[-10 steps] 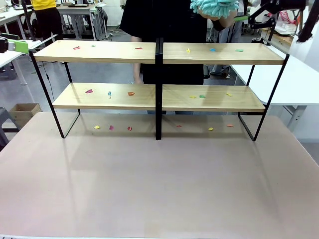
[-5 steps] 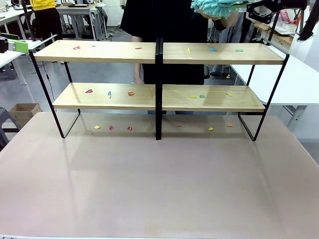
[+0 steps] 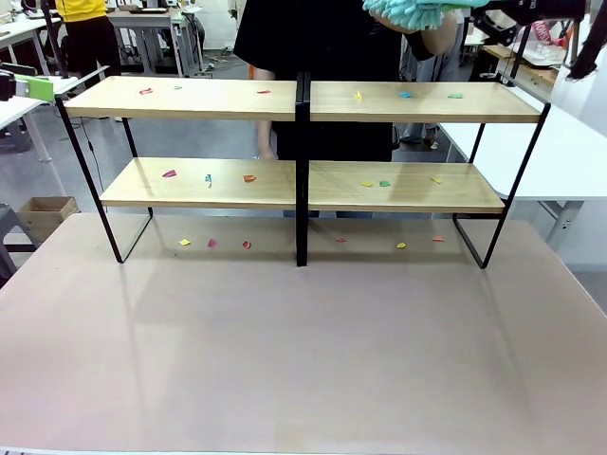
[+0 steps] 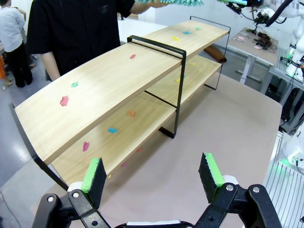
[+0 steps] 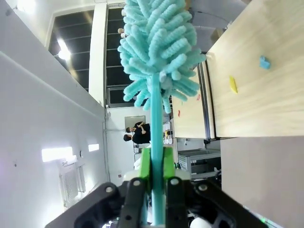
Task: Clean the shelves.
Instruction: Pick up the Duster when the human hands it over.
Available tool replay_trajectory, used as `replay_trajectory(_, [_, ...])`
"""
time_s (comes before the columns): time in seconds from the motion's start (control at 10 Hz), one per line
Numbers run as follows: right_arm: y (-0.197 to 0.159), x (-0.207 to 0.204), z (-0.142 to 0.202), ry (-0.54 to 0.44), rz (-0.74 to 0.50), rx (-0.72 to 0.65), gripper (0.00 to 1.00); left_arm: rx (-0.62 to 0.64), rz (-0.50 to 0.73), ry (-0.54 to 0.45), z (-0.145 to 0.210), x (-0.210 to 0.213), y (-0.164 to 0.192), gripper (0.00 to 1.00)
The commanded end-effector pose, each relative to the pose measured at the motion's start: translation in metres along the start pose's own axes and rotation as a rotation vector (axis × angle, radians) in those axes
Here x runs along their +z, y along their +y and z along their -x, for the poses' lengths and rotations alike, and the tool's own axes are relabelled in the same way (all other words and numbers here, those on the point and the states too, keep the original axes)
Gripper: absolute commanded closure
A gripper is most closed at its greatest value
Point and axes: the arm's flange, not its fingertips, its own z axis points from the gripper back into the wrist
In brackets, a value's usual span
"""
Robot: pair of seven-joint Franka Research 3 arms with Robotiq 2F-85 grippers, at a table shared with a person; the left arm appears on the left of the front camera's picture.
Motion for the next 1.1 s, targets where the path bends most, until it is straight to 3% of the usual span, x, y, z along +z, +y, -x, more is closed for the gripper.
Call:
replay_trajectory(0.0, [-0.003,0.002,0.004,0.008,-0.034,0.035,1.00,0.001,0.003,0.001,0.000,-0.001,0.000,0.00])
replay_trajectory(0.2, [0.007,0.016,0.014,0.050,-0.015,0.089,1.00,0.001,0.003,0.001,0.000,-0.001,0.000,0.00])
replay_trajectory(0.3, [0.020,0.037,0.028,0.099,0.053,0.176,1.00,0.001,0.003,0.001,0.000,-0.001,0.000,0.00])
replay_trajectory(0.4, [0.036,0.076,0.058,0.203,0.125,0.291,1.00,0.001,0.003,0.001,0.000,-0.001,0.000,0.00])
replay_trajectory(0.5, [0.048,0.111,0.079,0.257,0.137,0.405,1.00,0.001,0.003,0.001,0.000,-0.001,0.000,0.00])
replay_trajectory(0.6, [0.051,0.146,0.099,0.373,0.144,0.473,1.00,0.001,0.003,0.001,0.000,-0.001,0.000,0.00])
replay_trajectory(0.7, [0.049,0.174,0.111,0.474,0.148,0.486,1.00,0.001,0.003,0.001,0.000,-0.001,0.000,0.00])
replay_trajectory(1.0, [0.016,0.226,0.139,0.605,0.249,0.593,1.00,0.001,0.003,0.001,0.000,-0.001,0.000,0.00])
